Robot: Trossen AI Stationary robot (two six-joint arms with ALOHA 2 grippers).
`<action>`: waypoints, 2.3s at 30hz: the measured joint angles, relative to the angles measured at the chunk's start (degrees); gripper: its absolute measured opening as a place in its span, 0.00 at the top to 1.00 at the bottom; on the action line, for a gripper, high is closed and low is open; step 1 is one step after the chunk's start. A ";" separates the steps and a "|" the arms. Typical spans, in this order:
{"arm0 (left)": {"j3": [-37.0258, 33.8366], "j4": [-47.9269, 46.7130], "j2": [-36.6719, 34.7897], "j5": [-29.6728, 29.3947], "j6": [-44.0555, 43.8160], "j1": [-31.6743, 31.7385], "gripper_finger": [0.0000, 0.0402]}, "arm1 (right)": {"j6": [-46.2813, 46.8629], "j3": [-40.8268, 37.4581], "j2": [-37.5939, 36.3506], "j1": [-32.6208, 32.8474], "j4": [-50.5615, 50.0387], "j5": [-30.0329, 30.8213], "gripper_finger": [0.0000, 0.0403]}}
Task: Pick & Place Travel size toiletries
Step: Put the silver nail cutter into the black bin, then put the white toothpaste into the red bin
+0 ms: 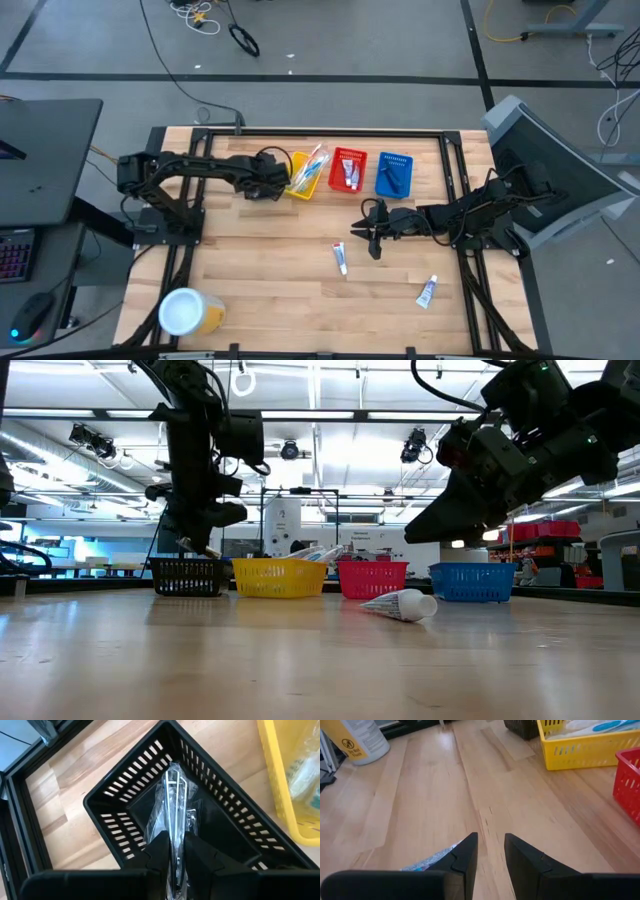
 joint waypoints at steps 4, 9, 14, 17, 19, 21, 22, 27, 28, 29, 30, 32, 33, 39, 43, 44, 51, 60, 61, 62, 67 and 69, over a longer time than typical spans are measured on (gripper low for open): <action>0.00 -0.01 0.00 0.50 -0.27 0.05 0.86 | 0.00 0.00 0.00 0.01 0.40 -0.02 0.74; 0.00 -0.02 0.00 3.31 0.73 0.81 0.83 | -0.01 0.00 0.00 0.12 0.55 -0.52 0.74; 0.00 0.03 0.00 3.26 2.91 2.04 0.72 | -3.22 0.00 0.00 0.78 0.57 -1.43 0.74; 0.00 0.05 0.00 2.41 3.65 2.05 0.65 | -5.27 0.00 0.00 1.43 0.59 -1.52 0.74; 0.00 0.14 0.00 1.65 3.69 1.93 0.62 | -5.61 0.00 0.00 1.70 0.96 -1.57 0.74; 0.00 0.27 0.00 1.37 4.03 1.65 0.59 | -5.66 0.12 0.00 1.78 0.99 -1.65 0.74; 0.00 0.59 0.00 1.34 4.36 1.36 0.58 | -5.85 0.21 0.00 1.78 0.99 -2.24 0.74; 0.00 4.65 0.00 3.69 10.30 -1.92 0.58 | -6.05 0.95 0.00 1.85 0.97 -5.02 0.74; 0.00 5.87 -0.02 4.28 11.76 -2.99 0.58 | -6.04 1.15 0.02 1.92 0.97 -5.53 0.74; 0.00 7.36 -0.02 5.04 13.17 -4.16 0.58 | -6.06 1.31 0.03 1.99 1.03 -6.27 0.74; 0.00 8.94 -0.02 5.83 14.55 -5.38 0.58 | -6.11 1.38 0.09 2.17 1.08 -6.57 0.74; 0.00 12.78 -0.02 7.18 17.17 -7.97 0.58 | -7.35 1.38 0.15 2.52 0.86 -7.58 0.74; 0.00 14.79 -0.02 7.38 18.07 -9.39 0.58 | -8.07 1.38 0.15 2.69 0.90 -7.56 0.74; 0.00 31.30 -0.02 11.98 22.44 -17.50 0.58 | -6.05 1.38 0.15 3.48 0.97 -7.53 0.74; 0.02 41.74 -0.02 22.40 28.74 -21.26 0.58 | -5.20 1.38 0.15 4.46 1.61 -5.88 0.74; 0.02 43.28 -0.02 23.65 30.05 -21.91 0.58 | -5.03 1.38 0.15 4.73 1.96 -5.16 0.74; 0.11 46.71 1.56 24.09 27.20 -23.20 0.58 | -4.96 1.38 0.15 6.07 3.69 -4.00 0.74; 0.07 54.77 11.30 26.88 23.39 -23.24 0.58 | -6.06 2.58 2.30 7.89 3.07 -3.77 0.74; 0.07 55.74 12.19 26.85 21.86 -23.12 0.58 | -6.09 3.16 2.94 8.27 2.64 -3.12 0.74; 0.13 56.34 13.07 26.78 20.22 -22.95 0.58 | -6.60 3.97 3.65 8.69 1.85 -2.69 0.74; 0.12 56.76 16.20 27.31 19.56 -22.79 0.58 | -11.58 11.15 7.92 11.52 -7.00 -2.74 0.74; 0.01 57.09 16.99 27.57 20.56 -22.79 0.58 | -13.17 13.99 8.66 12.75 -12.56 -1.18 0.74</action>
